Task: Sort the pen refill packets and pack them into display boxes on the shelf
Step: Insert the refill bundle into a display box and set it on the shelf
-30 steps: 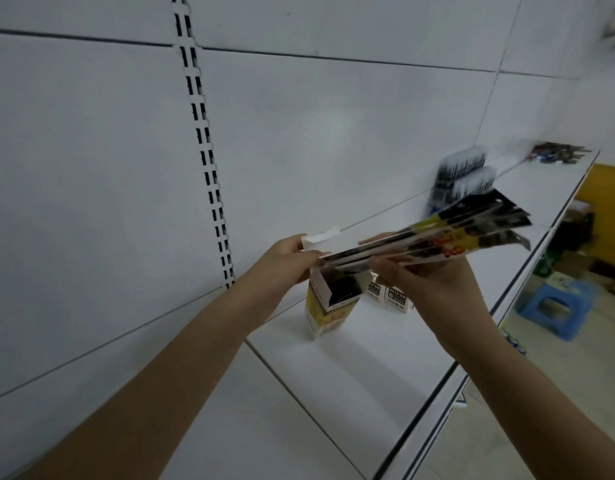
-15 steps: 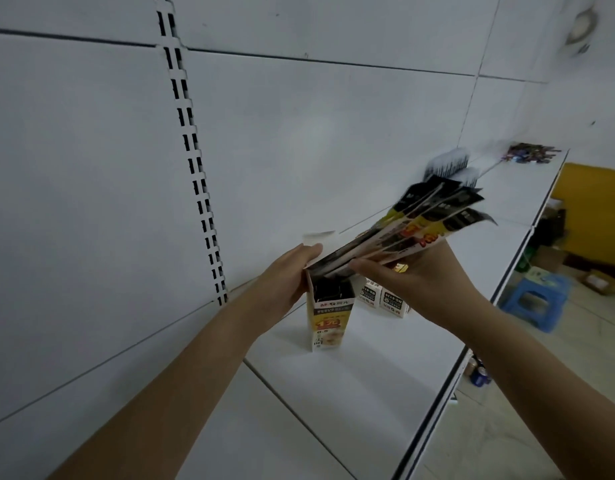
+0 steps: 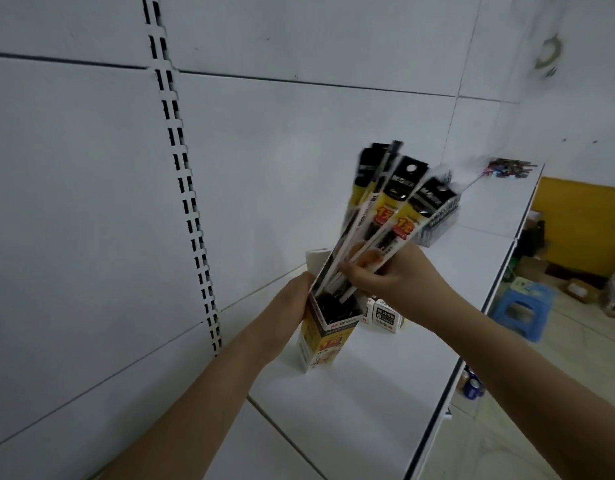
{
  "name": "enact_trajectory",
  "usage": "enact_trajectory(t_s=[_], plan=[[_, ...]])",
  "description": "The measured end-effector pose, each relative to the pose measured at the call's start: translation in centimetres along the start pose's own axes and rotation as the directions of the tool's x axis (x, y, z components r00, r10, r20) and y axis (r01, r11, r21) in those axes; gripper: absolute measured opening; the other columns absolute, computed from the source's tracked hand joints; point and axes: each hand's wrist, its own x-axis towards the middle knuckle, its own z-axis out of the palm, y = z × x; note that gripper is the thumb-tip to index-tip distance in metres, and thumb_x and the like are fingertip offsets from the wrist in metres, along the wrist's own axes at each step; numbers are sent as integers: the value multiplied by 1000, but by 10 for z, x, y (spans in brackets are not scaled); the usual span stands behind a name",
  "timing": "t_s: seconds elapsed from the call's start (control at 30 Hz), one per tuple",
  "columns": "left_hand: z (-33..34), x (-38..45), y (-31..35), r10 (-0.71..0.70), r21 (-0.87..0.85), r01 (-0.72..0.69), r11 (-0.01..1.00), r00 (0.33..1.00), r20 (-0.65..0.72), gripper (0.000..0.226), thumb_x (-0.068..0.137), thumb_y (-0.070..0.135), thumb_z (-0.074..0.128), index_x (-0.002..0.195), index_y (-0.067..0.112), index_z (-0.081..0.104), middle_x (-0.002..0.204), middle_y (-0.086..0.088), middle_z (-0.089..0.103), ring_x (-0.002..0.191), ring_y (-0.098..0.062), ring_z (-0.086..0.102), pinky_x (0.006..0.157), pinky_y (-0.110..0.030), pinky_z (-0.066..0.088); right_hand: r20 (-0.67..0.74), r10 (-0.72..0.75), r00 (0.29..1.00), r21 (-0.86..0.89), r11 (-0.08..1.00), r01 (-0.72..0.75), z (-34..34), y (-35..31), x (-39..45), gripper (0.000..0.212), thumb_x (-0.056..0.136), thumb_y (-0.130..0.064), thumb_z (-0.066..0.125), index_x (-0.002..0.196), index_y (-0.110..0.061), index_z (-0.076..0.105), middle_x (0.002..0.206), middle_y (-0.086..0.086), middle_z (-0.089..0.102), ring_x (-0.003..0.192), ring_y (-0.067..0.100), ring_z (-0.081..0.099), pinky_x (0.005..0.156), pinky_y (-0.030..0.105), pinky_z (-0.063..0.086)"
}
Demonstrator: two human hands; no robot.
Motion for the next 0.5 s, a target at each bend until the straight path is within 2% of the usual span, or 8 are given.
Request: enact_trajectory(t_s=[0.07,0.1,0.17,0.2,0.3,0.37,0.4,0.5], plan=[[1,5,-4,-34,48,37,998,998,-60,45,94,50,28,89,43,72,105,0,75,104,-14,69,104,-47,47,46,4,999,-46,999,-2,3,-4,4,8,88,-24,69,94,-28,67,86,-17,71,80,-2,69,66,15,54],[3,5,-2,-30,60,33,998,998,-64,45,89,57,29,86,44,72,101,2,76,100,-12,70,104,-49,46,69,13,998,-59,998,-9,3,-7,5,10,87,-25,69,96,-28,66,87,-17,70,81,-3,68,68,13,54],[5,8,-3,-10,23,12,1000,997,-82,42,74,72,46,82,41,73,84,16,76,84,1,70,104,-46,46,126,43,991,-63,997,-35,3,-12,8,15,86,-26,70,98,-30,64,87,-19,69,81,-7,66,67,11,52],[5,10,-3,-9,-22,7,1000,996,-92,42,67,73,54,78,37,73,75,20,74,76,5,69,101,-43,47,157,55,986,-72,996,-44,3,-14,10,16,84,-27,71,98,-31,64,85,-20,69,79,-7,66,66,11,51],[7,16,-6,-5,-97,-10,995,988,-155,26,75,44,47,76,32,71,66,19,72,66,3,69,82,-34,52,193,67,979,-106,993,-47,2,-18,11,14,80,-32,72,89,-38,63,79,-26,69,76,-7,66,67,13,51],[10,22,-7,-40,-109,11,994,962,-269,18,79,37,47,79,24,59,58,17,69,64,-4,66,75,-32,47,173,78,982,-86,994,-64,4,-19,10,18,81,-34,73,93,-41,61,87,-20,71,79,0,69,72,21,58],[12,28,-8,-61,-92,33,995,948,-312,17,88,34,49,78,22,56,57,12,69,65,-10,63,73,-32,46,152,87,985,-80,994,-75,6,-21,8,20,82,-35,73,97,-41,61,92,-16,72,79,4,70,73,25,60],[10,29,-16,-109,-101,79,992,930,-351,35,105,22,39,73,17,53,66,-8,64,68,-20,57,72,-34,47,96,105,990,-103,990,-95,13,-27,7,27,86,-36,70,112,-35,61,102,-12,70,72,4,71,72,27,61]])
